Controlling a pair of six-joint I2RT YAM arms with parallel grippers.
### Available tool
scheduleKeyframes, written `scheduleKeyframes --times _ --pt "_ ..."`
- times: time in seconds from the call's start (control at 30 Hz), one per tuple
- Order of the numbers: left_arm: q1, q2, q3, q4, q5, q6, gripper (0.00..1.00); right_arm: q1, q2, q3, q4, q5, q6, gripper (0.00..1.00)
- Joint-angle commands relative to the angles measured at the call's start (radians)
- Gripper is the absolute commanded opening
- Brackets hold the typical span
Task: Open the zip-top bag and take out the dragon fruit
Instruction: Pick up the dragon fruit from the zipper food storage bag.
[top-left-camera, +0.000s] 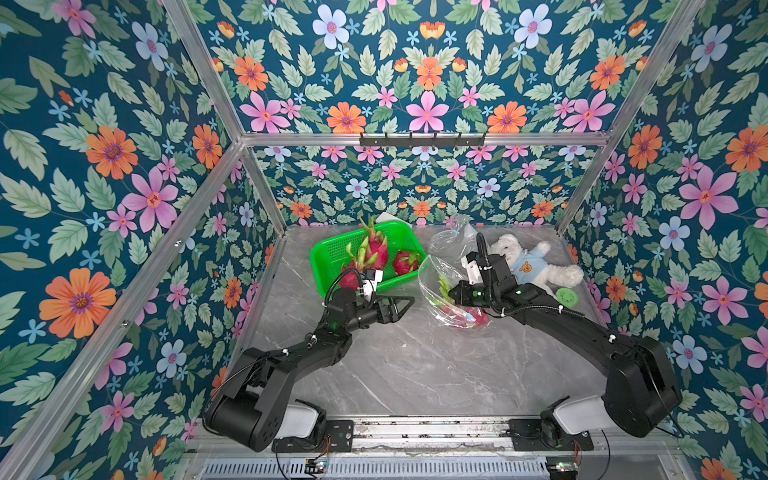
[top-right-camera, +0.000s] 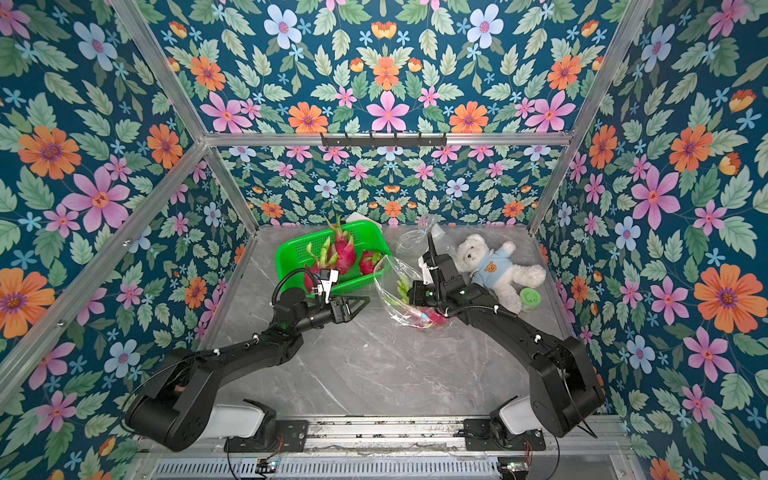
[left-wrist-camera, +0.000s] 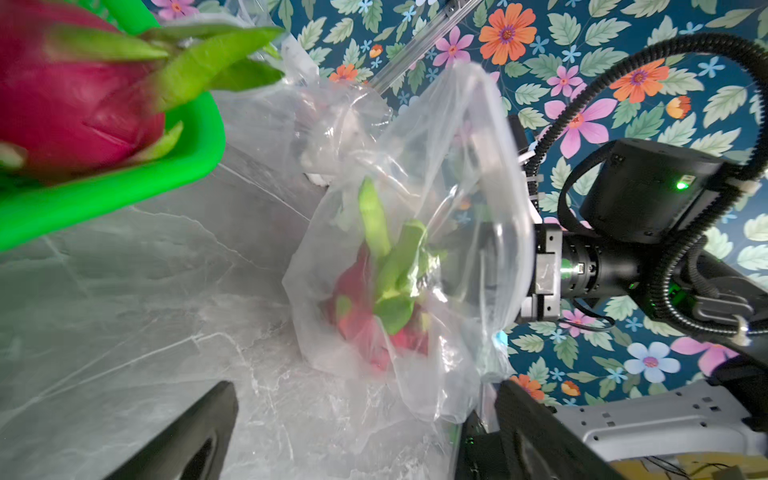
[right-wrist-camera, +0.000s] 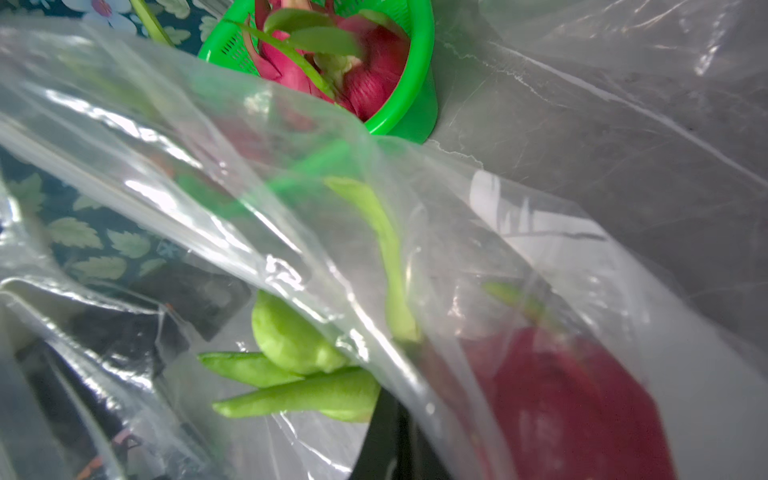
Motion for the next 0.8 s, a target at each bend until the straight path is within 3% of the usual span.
scheduleKeyframes --times 0.0,0.2,0.3,0.4,0.53,0.7,0.77 --pt "-0.024 0.058 0.005 0.255 0.031 -0.105 0.99 -0.001 -0.026 -0.024 0.136 0.003 0.096 0.00" --pt "-0.069 0.244 0.079 0.522 0.028 -0.254 0.91 0.000 -0.062 -0.077 0.163 -0.004 0.118 0.00" --pt "-0.090 0.359 0.132 0.680 0.040 -0.362 0.76 -0.001 -0.081 -0.108 0.171 0.014 0.121 0.00" --pt "-0.107 0.459 0.181 0.818 0.060 -0.471 0.51 0.000 -0.097 -0.131 0.173 0.026 0.121 0.00" --pt "-0.137 0.487 0.208 0.805 0.076 -0.473 0.37 0.000 -0.110 -0.151 0.177 0.052 0.115 0.00" --pt "-0.140 0.475 0.193 0.745 0.067 -0.432 0.03 0.000 -0.112 -0.156 0.173 0.048 0.096 0.00" --pt "-0.140 0.475 0.197 0.727 0.064 -0.421 0.00 -0.001 -0.113 -0.157 0.171 0.031 0.084 0.00"
